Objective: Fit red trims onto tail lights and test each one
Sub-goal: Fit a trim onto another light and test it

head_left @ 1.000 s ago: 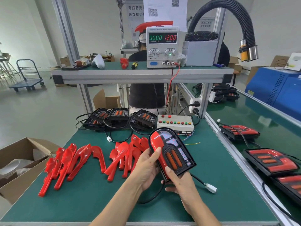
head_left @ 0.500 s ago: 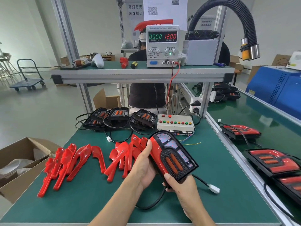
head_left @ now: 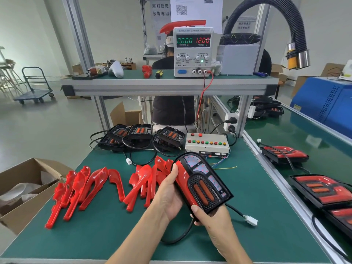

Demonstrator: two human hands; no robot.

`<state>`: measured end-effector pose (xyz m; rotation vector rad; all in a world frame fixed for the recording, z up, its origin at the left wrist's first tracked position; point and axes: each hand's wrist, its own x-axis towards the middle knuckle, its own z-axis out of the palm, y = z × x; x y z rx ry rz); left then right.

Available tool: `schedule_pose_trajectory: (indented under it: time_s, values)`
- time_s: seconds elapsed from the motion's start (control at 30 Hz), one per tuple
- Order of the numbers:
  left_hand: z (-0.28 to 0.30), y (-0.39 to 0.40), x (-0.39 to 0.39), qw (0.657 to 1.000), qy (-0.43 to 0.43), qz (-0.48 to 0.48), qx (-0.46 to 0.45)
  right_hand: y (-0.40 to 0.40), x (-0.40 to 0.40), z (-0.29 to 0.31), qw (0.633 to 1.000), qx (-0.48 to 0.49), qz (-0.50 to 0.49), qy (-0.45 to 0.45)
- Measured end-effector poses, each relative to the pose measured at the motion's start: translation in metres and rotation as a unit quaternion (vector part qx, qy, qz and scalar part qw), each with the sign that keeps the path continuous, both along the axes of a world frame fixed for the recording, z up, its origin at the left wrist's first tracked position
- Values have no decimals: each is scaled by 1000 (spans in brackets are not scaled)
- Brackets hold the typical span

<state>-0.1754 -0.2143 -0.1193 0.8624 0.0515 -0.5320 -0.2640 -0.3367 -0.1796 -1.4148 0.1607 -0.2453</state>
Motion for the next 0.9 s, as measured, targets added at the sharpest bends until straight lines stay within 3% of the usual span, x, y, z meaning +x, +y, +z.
schedule_pose_trajectory:
  time_s: [0.9]
  values:
    - [-12,-7,4,998,-58,8,24,-1,3,-2,999,40,-18,-26]
